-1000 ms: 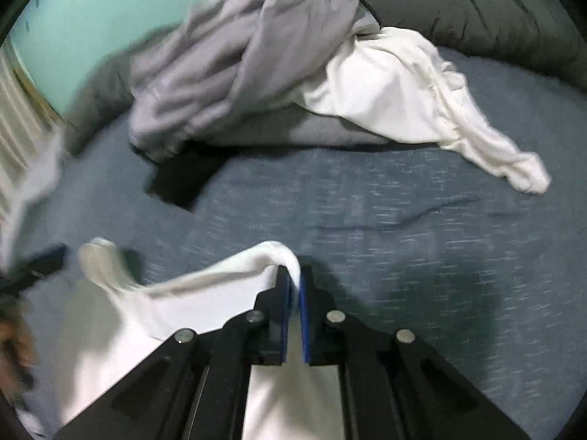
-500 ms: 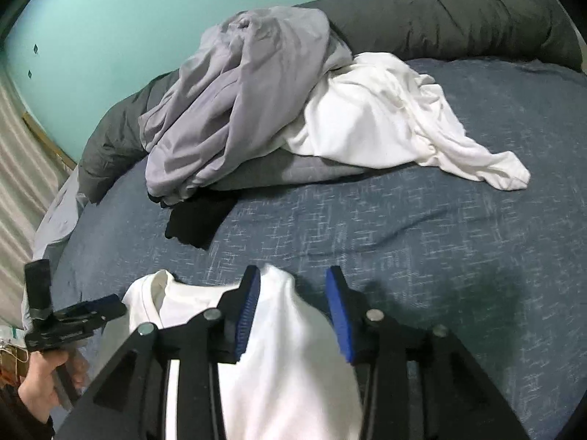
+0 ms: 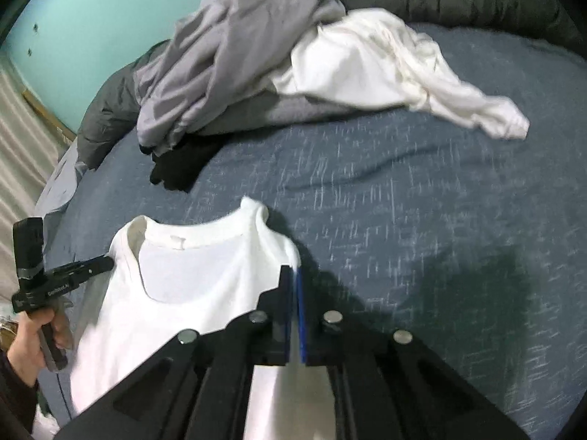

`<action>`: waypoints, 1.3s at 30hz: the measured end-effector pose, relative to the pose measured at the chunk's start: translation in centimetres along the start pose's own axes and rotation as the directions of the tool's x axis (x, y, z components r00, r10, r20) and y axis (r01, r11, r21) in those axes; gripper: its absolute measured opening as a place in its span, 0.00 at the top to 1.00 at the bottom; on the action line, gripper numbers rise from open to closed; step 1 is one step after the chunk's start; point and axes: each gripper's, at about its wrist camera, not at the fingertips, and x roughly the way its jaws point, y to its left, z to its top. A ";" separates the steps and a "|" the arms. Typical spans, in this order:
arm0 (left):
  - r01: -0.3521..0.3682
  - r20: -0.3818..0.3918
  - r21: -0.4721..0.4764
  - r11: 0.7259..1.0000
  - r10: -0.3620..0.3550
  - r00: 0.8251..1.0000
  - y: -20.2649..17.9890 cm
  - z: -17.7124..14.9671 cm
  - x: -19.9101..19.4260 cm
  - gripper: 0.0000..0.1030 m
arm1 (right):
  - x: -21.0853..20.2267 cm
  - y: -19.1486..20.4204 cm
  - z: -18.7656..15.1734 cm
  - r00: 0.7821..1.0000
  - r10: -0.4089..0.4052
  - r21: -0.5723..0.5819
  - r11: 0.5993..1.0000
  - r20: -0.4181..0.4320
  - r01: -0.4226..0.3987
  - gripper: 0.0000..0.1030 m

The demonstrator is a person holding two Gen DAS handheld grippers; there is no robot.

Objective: Fold clothes

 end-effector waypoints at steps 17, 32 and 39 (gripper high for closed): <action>-0.034 0.009 -0.110 0.993 0.035 0.999 2.4 0.3 -3.9 0.84 | -4.3 0.0 0.4 0.989 -0.134 0.062 0.990 0.060 0.130 0.87; 0.004 -0.045 -0.154 0.988 -0.011 0.999 3.5 -16.2 -15.9 0.74 | -17.6 7.1 -17.1 0.990 0.091 0.146 0.984 0.109 -0.107 0.64; -0.031 -0.108 -0.183 0.983 0.011 0.994 3.3 -23.7 -17.7 0.73 | -20.0 8.6 -22.9 0.979 0.146 0.173 0.970 0.140 -0.169 0.60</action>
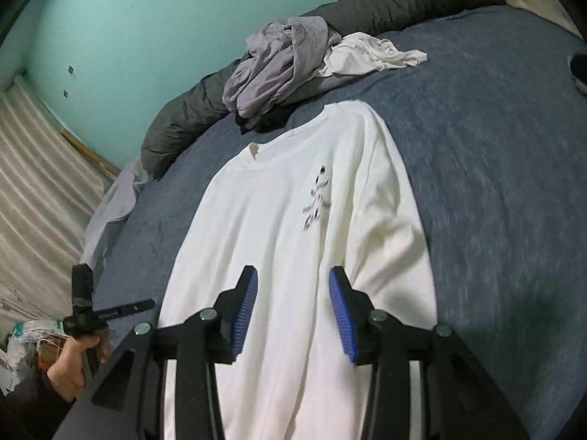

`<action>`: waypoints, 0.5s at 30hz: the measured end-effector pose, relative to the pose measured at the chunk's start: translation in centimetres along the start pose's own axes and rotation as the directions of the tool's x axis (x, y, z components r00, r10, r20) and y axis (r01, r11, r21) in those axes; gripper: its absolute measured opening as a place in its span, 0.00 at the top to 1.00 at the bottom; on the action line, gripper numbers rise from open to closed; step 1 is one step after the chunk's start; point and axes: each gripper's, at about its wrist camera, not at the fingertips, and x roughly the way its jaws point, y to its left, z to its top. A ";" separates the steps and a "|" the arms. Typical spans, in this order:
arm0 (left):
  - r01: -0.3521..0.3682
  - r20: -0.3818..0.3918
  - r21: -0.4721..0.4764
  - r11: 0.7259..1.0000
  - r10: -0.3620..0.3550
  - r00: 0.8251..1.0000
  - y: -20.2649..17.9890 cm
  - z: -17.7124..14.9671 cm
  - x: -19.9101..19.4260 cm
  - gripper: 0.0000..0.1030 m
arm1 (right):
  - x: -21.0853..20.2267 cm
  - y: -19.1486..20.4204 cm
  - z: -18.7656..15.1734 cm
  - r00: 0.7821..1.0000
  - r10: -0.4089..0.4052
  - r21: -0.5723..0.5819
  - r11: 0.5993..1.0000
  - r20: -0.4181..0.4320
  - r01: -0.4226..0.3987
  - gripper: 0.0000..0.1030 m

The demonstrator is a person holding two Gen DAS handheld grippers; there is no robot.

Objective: Fold clothes

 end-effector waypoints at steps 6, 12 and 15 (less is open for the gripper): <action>-0.021 -0.034 0.016 1.000 0.021 0.999 -0.3 -3.6 -0.5 0.73 | -0.5 0.6 -2.4 0.999 0.042 0.020 0.999 0.029 -0.043 0.60; -0.011 -0.062 0.006 1.000 0.012 0.998 -0.9 -5.8 0.2 0.72 | -0.3 0.2 -3.5 0.996 0.083 0.035 0.996 0.034 -0.085 0.60; -0.014 -0.074 0.014 1.000 0.015 0.997 -1.1 -6.4 0.8 0.72 | -0.2 -0.1 -3.6 0.992 0.113 0.048 0.992 0.057 -0.116 0.60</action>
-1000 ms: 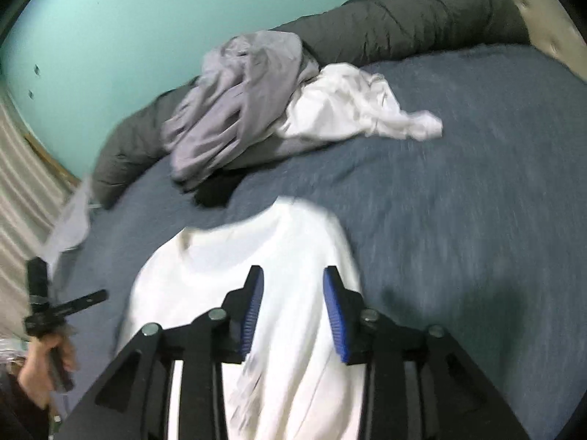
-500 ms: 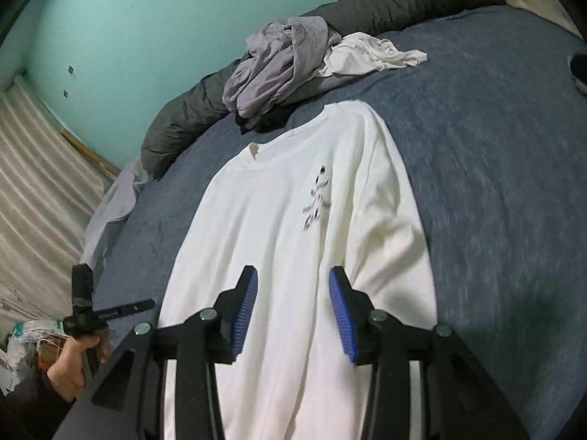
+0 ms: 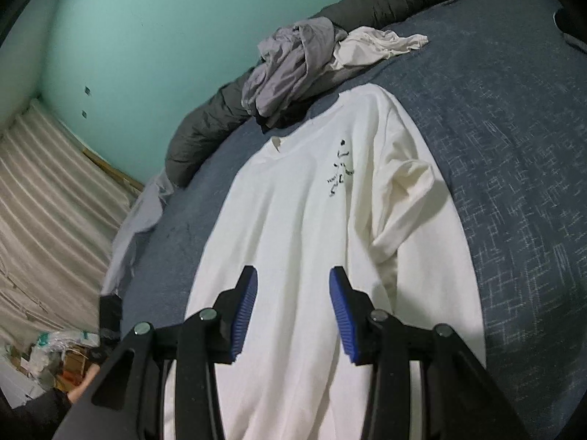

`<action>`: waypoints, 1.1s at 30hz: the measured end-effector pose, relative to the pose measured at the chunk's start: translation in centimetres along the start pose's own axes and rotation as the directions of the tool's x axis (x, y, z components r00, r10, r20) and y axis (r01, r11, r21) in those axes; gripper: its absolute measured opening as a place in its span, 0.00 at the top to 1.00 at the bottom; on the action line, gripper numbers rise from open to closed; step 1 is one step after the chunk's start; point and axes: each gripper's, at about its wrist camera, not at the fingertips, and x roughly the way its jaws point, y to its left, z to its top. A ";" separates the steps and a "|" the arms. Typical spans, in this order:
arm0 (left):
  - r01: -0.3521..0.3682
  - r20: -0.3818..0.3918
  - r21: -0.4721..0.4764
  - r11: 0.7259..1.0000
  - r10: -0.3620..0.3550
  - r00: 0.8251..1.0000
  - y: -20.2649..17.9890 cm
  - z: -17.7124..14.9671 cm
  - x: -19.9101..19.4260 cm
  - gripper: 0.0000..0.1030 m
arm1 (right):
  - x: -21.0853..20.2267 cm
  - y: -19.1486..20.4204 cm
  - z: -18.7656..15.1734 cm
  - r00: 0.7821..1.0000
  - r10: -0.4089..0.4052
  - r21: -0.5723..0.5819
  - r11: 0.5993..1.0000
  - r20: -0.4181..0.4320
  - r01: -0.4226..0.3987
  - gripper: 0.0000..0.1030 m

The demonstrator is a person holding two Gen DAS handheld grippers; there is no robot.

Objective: Fold clothes

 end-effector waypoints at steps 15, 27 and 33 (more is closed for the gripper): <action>-0.022 0.094 0.070 0.997 0.015 0.995 -1.1 -0.9 -3.7 0.96 | 1.9 0.1 0.4 1.000 0.026 -0.015 1.000 0.003 -0.026 0.60; -0.195 0.213 -0.078 0.978 0.207 0.955 6.3 3.6 -11.7 0.97 | 1.6 -0.2 0.7 1.000 0.018 -0.002 1.000 0.021 -0.018 0.60; -0.282 0.219 -0.137 0.949 0.307 0.926 9.9 6.3 -12.4 0.97 | 1.9 0.1 0.8 1.000 0.010 -0.015 1.000 0.017 -0.009 0.60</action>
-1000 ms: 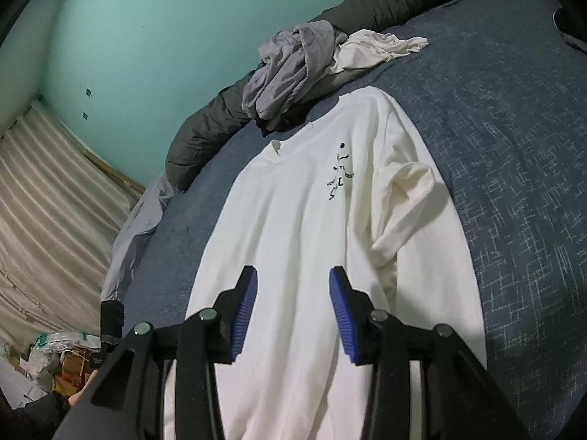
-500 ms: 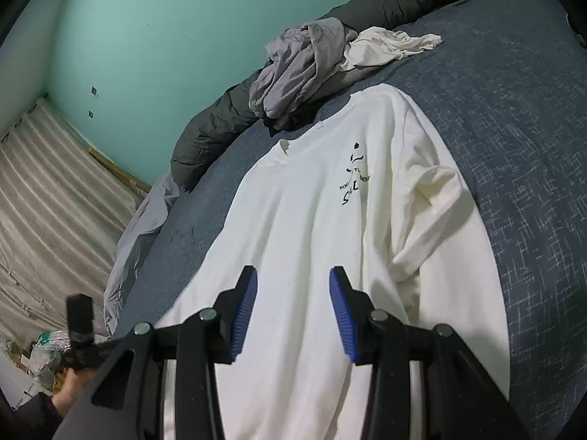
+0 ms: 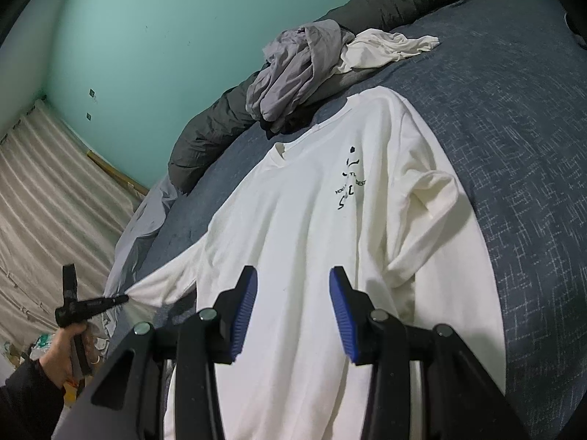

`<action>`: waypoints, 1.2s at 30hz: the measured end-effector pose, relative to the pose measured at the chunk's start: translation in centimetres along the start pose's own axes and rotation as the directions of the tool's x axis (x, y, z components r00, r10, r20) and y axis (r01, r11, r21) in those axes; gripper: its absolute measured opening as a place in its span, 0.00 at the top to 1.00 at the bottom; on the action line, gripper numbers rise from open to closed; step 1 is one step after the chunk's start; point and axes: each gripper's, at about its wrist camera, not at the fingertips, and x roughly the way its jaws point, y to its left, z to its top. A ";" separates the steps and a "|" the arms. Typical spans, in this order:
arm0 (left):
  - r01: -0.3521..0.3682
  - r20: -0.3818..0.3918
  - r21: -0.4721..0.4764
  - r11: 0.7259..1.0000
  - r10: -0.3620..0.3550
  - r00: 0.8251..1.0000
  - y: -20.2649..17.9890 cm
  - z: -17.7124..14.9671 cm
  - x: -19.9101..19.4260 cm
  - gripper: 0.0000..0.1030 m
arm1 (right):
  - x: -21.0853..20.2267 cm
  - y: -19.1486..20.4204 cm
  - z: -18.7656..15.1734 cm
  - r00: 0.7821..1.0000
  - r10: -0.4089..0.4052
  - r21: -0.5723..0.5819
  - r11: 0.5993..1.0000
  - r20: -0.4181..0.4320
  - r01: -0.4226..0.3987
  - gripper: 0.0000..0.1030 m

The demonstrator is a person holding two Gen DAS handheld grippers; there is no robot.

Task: Fold clothes
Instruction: 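Grasp the shirt sleeve cuff with the left gripper, then lift the sleeve with the left gripper and fold it across the shirt body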

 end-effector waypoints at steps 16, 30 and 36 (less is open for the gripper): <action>0.029 -0.101 -0.065 0.997 -0.035 0.994 0.5 -2.1 4.0 0.80 | 0.9 0.1 -0.1 1.000 -0.002 -0.002 1.000 -0.017 0.002 0.60; 0.065 -0.232 0.040 0.997 -0.054 0.971 -4.1 -7.1 8.4 0.96 | 1.0 0.3 0.1 1.000 0.001 -0.004 1.000 -0.014 -0.002 0.60; 0.027 -0.200 0.059 0.998 -0.015 0.980 -2.4 -6.7 6.9 0.98 | 0.9 0.5 0.0 1.000 0.007 0.002 1.000 -0.013 -0.007 0.60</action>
